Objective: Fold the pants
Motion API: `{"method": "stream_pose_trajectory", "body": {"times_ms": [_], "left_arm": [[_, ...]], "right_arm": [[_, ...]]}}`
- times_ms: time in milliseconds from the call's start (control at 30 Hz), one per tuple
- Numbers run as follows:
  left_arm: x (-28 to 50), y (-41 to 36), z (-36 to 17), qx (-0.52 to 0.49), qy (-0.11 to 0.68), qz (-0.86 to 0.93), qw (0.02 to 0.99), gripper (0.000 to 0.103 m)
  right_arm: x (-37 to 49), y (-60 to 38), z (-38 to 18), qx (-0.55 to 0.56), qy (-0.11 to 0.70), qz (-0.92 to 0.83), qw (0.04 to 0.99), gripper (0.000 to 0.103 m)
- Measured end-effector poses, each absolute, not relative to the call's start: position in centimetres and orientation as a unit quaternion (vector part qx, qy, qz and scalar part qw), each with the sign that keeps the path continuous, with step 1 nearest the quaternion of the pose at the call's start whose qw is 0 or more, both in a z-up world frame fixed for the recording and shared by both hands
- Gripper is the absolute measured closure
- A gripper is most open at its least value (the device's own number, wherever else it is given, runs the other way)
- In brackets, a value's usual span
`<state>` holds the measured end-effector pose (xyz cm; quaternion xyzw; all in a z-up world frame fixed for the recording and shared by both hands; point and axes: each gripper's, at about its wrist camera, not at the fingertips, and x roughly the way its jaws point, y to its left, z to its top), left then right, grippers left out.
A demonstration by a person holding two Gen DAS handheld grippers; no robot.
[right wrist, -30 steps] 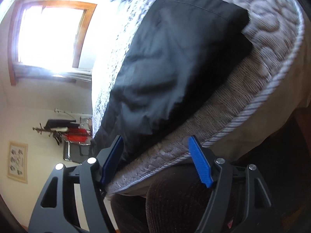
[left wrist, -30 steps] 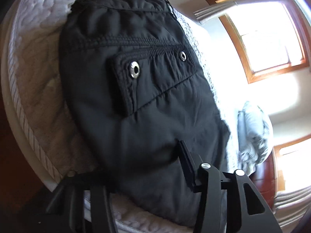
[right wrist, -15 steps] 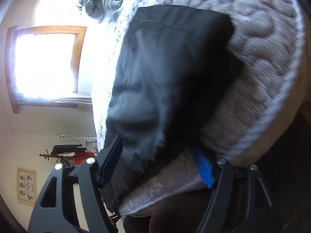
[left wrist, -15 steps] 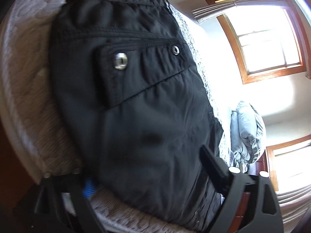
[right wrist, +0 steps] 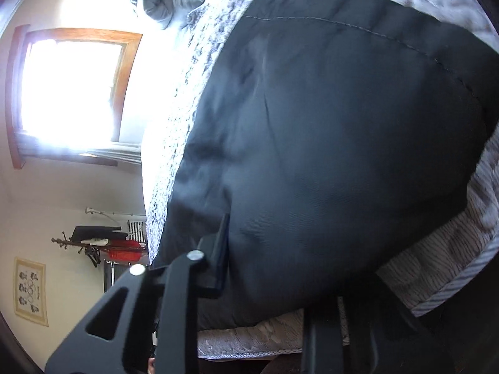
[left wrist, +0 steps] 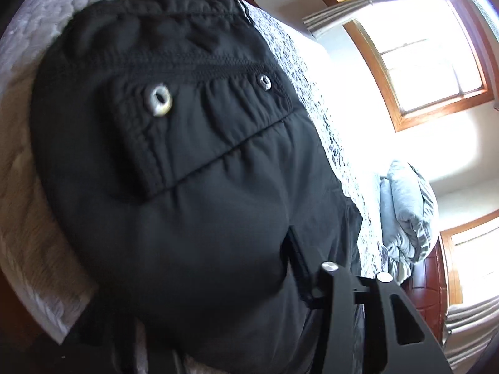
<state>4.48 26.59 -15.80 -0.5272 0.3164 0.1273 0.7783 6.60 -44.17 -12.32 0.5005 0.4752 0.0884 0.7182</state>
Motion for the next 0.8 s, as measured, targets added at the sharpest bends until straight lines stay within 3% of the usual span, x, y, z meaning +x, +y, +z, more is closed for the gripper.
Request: {"method": "stream_pose_trajectory", "body": {"times_ms": [133,233,800], "left_arm": [[4.4,26.3,-15.4,-0.522,0.309,0.121,0.786,0.076],[4.9,25.8,-14.6,-0.519,0.300,0.117,0.791,0.081],[11.7,21.9,-6.3,-0.484,0.239,0.030,0.842,0.084]], "right_arm": [[7.2,-43.7,-10.2,0.472,0.470,0.104,0.738,0.092],[8.2,-43.2,-7.8,0.451,0.462,0.121,0.754,0.093],[18.2,-40.7,8.2,0.314,0.384,0.214,0.842,0.094]]}}
